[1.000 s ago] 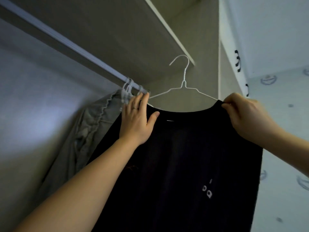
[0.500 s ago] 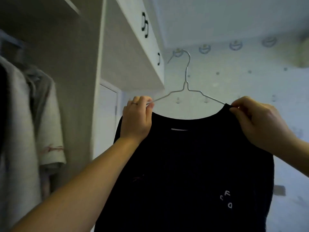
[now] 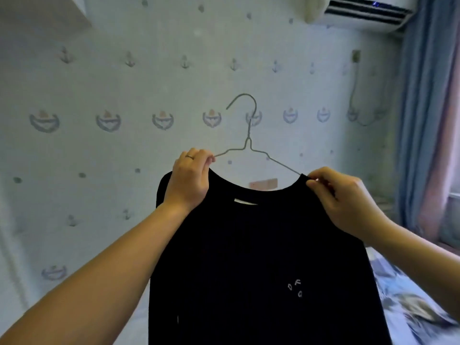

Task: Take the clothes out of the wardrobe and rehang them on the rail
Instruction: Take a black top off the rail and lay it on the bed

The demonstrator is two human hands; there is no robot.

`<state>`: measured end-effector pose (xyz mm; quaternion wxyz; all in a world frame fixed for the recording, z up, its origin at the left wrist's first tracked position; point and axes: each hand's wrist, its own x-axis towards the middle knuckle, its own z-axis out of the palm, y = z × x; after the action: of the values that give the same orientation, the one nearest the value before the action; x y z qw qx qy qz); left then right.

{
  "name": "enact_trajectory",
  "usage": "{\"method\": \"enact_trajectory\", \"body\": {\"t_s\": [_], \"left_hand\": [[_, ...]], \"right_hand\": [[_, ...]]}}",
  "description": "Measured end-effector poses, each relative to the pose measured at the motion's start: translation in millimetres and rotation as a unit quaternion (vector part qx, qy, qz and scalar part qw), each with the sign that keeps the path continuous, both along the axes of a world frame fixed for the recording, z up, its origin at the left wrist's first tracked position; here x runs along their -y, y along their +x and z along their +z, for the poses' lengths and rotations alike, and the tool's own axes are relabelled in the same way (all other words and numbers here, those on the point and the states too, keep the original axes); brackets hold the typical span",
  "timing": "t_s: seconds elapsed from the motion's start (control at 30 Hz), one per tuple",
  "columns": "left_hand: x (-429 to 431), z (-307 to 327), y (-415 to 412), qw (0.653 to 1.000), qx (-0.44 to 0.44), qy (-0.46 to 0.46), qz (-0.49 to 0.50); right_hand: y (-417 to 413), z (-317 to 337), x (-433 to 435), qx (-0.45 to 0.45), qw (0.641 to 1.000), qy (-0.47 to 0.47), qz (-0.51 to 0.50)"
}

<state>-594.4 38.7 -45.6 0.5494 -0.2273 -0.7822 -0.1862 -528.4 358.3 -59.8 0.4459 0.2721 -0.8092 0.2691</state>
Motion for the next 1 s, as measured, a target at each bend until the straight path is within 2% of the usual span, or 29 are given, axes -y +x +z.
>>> {"method": "enact_trajectory", "body": {"t_s": [0.23,0.4,0.6,0.77,1.0], "left_hand": [[-28,-64,-135,0.993,0.091,0.013,-0.076],[-53,-116,-214,0.978,0.171,-0.014,-0.123],[-93,-160,-281,0.962,0.225,-0.052,-0.145],[-152,-187,-330,0.956,0.255,-0.085,-0.119],[-262,-222,-393,0.940,0.283,-0.121,-0.147]], "right_hand": [[-64,-66,-23,0.071,0.992,0.002,-0.103],[-100,-114,-28,0.143,0.975,-0.003,-0.168],[-134,-153,-44,0.234,0.944,-0.014,-0.232],[-162,-180,-81,0.284,0.921,-0.048,-0.264],[-205,-226,-170,0.356,0.887,-0.076,-0.283]]}}
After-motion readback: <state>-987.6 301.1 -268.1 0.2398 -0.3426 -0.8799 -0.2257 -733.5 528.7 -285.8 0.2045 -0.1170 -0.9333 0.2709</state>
